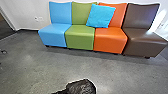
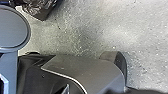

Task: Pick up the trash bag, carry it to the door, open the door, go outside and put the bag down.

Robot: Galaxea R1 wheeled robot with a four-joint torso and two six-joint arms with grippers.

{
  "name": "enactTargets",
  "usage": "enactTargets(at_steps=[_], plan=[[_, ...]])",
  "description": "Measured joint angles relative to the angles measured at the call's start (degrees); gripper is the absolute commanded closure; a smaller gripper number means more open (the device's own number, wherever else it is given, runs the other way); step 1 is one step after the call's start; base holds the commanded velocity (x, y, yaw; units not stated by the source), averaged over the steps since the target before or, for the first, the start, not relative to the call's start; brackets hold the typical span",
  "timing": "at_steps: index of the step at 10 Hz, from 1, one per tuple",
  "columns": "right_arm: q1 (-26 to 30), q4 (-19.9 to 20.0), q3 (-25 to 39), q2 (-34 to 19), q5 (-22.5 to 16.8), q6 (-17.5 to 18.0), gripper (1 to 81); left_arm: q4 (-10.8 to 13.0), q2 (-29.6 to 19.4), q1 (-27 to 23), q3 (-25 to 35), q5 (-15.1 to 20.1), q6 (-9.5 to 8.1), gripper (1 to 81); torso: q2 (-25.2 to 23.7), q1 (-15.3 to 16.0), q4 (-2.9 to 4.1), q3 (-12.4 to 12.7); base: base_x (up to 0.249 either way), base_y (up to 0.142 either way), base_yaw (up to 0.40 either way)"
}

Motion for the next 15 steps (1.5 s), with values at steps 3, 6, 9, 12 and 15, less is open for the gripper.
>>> enactTargets(at_steps=[3,6,9,12,15], plan=[[0.01,0.05,0.07,-0.05,0.18,0.11,1.0,0.11,-0.83,-0.40,1.41,2.78,0.02,81.1,5.55,-3.45,0.00,-0.02,0.000,0.000,0.000],[0.00,0.05,-0.09,0.61,0.30,0.44,1.0,0.61,-4.79,-0.18,9.16,3.06,0.02,81.1,10.45,-6.47,0.00,1.18,0.000,0.000,0.000],[-0.05,0.05,-0.98,2.89,0.24,0.44,1.0,0.67,-10.74,-0.11,20.32,3.06,0.00,81.1,15.91,-10.01,0.00,6.82,0.000,0.000,0.000],[-0.95,0.05,-3.78,6.47,0.13,0.44,1.0,2.35,-15.71,4.61,23.37,3.02,0.02,81.1,21.73,-13.79,0.00,12.85,0.000,0.000,0.000],[-3.22,0.00,-8.37,10.56,-0.01,0.48,1.0,4.83,-15.54,9.73,23.89,3.00,0.00,81.1,27.54,-17.60,0.00,18.88,0.000,0.000,0.000]])
